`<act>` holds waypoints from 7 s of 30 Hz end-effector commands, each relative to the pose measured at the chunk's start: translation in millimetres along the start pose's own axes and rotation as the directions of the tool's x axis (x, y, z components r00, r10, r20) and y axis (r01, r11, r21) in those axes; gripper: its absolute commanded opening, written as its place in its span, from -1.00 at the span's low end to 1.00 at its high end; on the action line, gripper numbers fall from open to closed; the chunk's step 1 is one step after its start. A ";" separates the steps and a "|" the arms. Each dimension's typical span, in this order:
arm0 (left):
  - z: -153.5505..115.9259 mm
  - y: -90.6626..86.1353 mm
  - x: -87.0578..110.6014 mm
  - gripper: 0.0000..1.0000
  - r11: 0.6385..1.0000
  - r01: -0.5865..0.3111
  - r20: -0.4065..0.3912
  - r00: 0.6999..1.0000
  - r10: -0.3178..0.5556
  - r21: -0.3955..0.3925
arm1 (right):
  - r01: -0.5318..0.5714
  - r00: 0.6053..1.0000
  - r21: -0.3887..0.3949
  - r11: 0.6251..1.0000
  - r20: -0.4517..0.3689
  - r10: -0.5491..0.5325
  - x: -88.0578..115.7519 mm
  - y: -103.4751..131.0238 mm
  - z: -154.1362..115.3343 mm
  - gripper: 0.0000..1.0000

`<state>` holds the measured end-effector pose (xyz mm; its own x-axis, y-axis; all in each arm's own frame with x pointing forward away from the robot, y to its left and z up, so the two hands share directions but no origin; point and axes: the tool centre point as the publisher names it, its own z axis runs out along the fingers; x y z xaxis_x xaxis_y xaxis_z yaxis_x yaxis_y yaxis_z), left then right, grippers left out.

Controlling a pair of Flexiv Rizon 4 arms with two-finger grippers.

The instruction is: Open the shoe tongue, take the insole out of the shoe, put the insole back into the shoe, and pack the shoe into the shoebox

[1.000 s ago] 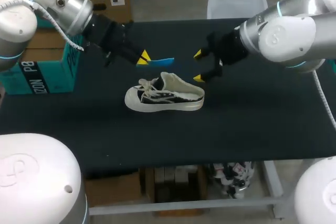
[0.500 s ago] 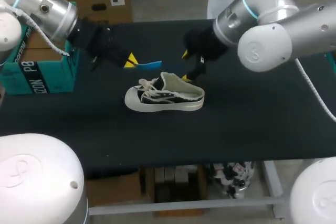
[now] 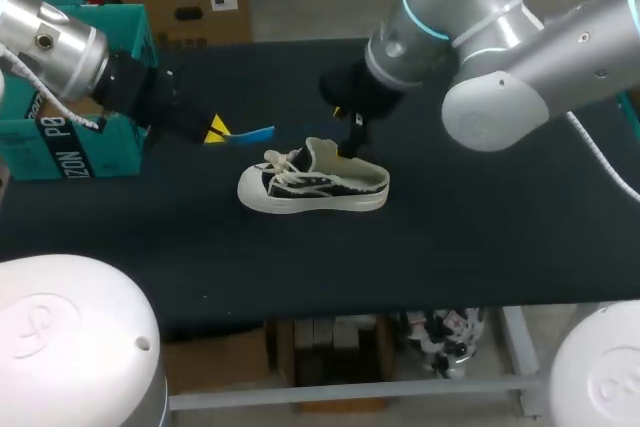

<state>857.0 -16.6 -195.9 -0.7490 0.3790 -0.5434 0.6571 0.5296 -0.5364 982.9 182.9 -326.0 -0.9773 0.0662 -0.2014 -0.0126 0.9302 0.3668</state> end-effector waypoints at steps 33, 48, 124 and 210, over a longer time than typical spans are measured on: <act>-13.8 10.1 13.6 -1.00 0.997 0.056 0.037 0.998 -0.054 -0.054 | -0.023 0.999 0.413 0.910 -0.035 0.042 -1.4 -5.1 36.7 -1.00; -6.9 5.6 7.1 -1.00 0.999 -0.011 0.005 1.000 0.011 -0.046 | -0.288 0.956 0.362 0.887 0.047 0.291 -5.0 -20.7 5.1 -1.00; 60.6 -22.1 -18.6 -1.00 0.845 -0.435 -0.162 0.852 0.498 0.310 | -0.897 0.437 -0.148 0.418 -0.134 0.890 83.3 -23.5 -61.0 1.00; 150.3 -38.2 3.9 -1.00 0.709 -0.550 0.041 0.801 0.597 0.442 | -0.567 -0.823 0.594 -0.571 -0.423 0.378 127.6 -9.2 -45.5 0.13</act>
<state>841.3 -149.3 -272.8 -0.2030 0.5953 -0.7774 0.9150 -0.1674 -0.3671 846.4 167.2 -312.3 0.7168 0.1676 0.6768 0.6763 -0.4035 -0.6163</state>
